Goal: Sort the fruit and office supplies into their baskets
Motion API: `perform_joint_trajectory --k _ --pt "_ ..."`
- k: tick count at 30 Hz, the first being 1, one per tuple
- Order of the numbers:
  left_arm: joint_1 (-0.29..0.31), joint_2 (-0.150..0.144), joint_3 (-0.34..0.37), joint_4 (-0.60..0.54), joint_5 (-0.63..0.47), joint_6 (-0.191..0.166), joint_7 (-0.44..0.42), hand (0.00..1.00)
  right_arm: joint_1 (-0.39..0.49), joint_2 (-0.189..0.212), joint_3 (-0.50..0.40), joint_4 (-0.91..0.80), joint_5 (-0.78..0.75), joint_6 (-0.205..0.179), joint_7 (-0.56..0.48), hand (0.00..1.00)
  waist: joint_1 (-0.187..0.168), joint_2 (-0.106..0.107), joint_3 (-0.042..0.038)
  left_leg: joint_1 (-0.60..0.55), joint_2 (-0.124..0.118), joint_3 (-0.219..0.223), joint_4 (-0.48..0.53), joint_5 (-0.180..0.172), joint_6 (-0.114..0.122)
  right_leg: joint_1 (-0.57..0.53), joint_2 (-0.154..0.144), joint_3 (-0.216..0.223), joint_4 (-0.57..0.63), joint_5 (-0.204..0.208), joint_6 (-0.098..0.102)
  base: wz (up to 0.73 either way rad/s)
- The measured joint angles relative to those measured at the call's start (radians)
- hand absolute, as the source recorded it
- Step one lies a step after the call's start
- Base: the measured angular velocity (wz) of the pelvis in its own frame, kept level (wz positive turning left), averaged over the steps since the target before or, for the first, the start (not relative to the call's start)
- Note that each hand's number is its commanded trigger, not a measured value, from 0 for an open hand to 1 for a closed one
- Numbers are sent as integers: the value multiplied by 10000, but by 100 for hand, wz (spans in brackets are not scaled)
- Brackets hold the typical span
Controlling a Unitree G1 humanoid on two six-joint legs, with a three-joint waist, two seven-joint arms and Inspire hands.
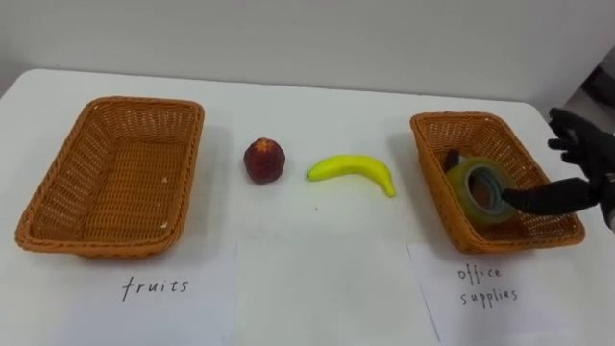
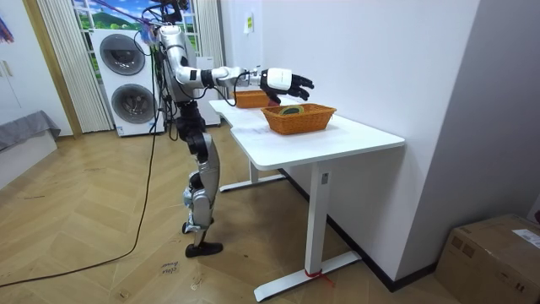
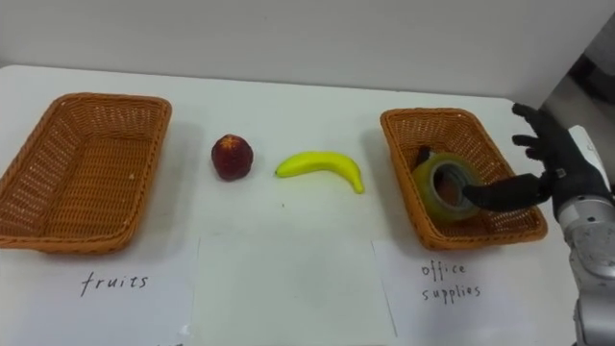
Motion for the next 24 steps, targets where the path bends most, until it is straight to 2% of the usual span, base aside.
perform_joint_trajectory --k 16,24 --pt "76 5 13 138 -1 -12 -4 0 0 0 -5 -105 -119 0 -1 0 -32 -20 -15 74 0 20 -2 0 0 65 5 44 16 0 0 0" --pt "80 -15 95 166 -9 -50 -4 0 0 -1 -15 -1472 -142 -17 -1 0 -30 -18 -14 72 0 20 -3 0 0 43 5 43 29 1 0 0"
